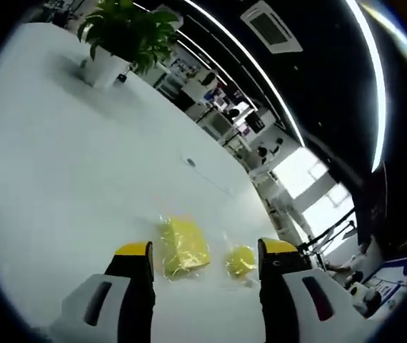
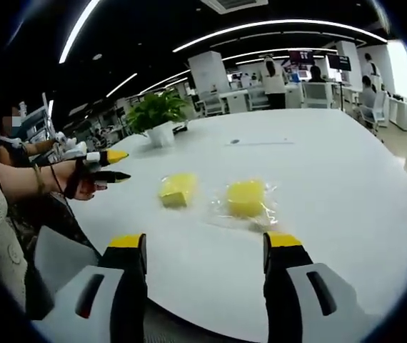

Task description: Compare the silicone blocks by pressing each to a similar depth, holding the contact briefly, and releasing to observe deformation and rebound differences across the visible hardness samples.

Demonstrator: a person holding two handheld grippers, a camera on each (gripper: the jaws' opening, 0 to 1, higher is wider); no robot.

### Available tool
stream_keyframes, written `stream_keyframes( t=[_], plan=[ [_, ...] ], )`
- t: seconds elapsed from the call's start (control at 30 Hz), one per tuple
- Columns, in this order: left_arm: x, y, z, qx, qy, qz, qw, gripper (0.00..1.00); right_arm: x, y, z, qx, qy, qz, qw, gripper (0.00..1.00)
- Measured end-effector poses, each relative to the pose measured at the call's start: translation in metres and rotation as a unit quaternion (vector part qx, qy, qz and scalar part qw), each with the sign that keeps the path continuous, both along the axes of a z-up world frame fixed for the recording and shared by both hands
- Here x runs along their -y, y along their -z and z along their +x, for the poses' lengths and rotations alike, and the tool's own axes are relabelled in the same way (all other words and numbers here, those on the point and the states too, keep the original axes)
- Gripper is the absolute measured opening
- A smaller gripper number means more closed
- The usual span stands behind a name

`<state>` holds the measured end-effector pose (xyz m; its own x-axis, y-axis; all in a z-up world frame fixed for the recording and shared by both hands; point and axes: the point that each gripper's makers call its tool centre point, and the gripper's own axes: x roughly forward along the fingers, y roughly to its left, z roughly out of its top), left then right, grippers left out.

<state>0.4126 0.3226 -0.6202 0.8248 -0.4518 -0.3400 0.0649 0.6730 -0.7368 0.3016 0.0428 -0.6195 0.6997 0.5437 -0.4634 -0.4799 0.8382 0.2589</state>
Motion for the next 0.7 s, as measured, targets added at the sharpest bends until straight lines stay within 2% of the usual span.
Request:
stream_keyframes(
  t=[0.23,0.7],
  plan=[
    [0.001,0.018,0.021,-0.014,0.005,-0.012,0.9998,0.57,0.002,0.004,0.001,-0.009,0.004,-0.007,0.9999,0.62],
    [0.006,0.054,0.047,-0.047,0.004,-0.045,0.9979,0.56,0.007,0.012,0.006,-0.027,0.014,-0.024,0.9992,0.6]
  ],
)
